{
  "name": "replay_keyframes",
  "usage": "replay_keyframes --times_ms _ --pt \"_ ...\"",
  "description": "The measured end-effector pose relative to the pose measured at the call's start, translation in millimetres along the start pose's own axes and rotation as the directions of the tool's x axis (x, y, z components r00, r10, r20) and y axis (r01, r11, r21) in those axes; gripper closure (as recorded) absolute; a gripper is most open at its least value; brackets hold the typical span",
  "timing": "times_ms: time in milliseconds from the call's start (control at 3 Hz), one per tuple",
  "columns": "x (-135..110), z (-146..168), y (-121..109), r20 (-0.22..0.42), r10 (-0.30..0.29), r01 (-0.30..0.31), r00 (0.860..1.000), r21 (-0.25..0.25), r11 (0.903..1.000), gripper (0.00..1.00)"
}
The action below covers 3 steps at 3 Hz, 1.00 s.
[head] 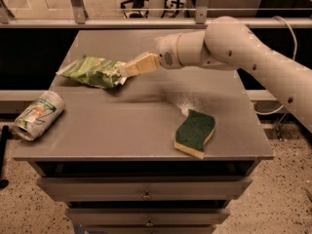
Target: Move green jalapeno chip bag near 7up can
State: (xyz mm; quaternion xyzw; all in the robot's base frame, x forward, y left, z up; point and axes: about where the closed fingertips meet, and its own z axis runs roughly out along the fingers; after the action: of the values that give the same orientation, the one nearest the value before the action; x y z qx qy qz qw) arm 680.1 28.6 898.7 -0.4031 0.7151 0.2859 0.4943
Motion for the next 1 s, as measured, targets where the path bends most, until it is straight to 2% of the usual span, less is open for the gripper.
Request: replay_keyframes --times_ms 333,667,1000 --pt "15 -18 -10 -0.016 0.018 -0.018 1.000 0.015 0.9997 0.00" --pt "34 -51 -11 -0.032 0.037 -0.037 0.999 0.009 0.9993 0.00" --pt "34 -51 -11 -0.032 0.037 -0.037 0.999 0.009 0.9993 0.00"
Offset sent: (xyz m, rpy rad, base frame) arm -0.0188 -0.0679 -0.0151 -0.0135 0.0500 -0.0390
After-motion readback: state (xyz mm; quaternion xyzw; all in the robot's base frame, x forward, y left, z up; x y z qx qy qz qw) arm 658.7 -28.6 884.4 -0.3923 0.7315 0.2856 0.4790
